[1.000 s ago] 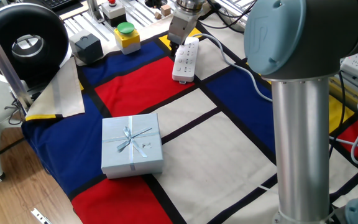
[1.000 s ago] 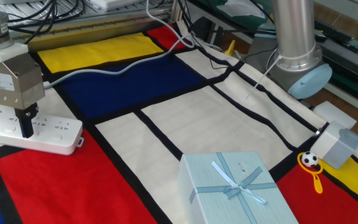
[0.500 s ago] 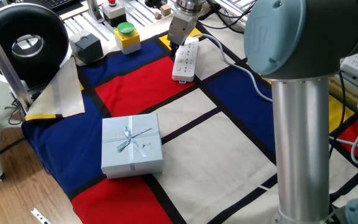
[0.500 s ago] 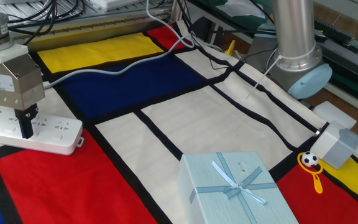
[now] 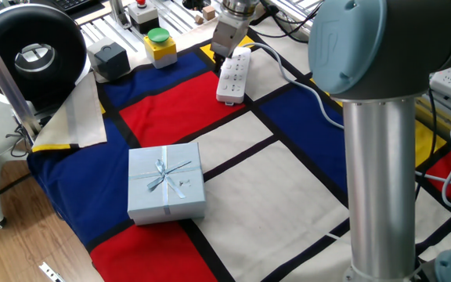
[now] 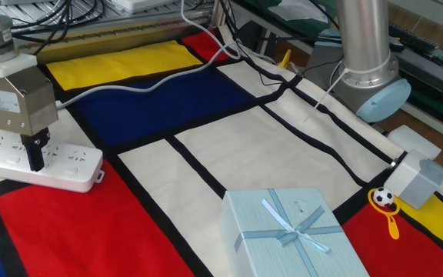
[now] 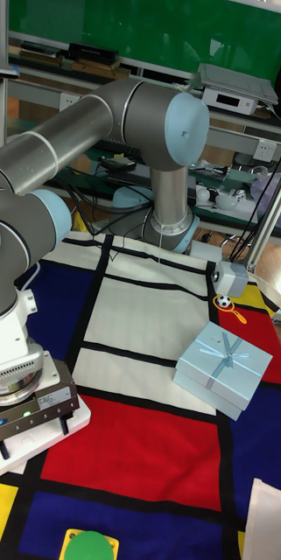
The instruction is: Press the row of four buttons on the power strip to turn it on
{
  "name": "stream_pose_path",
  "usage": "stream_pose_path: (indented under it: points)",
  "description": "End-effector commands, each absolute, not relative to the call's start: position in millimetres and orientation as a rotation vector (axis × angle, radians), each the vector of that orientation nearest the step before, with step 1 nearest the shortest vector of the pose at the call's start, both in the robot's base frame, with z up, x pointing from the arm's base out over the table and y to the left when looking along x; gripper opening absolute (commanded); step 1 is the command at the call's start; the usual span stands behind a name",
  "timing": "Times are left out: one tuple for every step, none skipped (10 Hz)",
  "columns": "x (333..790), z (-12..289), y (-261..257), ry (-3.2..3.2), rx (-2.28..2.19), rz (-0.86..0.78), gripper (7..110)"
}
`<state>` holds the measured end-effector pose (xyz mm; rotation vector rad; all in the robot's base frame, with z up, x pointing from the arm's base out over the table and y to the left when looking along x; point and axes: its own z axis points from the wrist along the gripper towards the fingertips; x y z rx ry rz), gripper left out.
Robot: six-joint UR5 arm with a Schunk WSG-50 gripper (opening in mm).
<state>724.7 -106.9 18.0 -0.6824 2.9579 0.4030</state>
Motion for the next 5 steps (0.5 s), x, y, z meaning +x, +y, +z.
stream_pose_path:
  points:
    - [720, 25, -106, 2.965, -0.664, 0.412, 88]
    - [713, 41, -116, 2.986, -0.692, 0.394, 88]
    - [709, 56, -122, 2.993, -0.718, 0.414, 88]
    - [709, 70, -122, 2.989, -0.727, 0.457, 88]
    - [707, 81, -121, 3.001, -0.727, 0.453, 88]
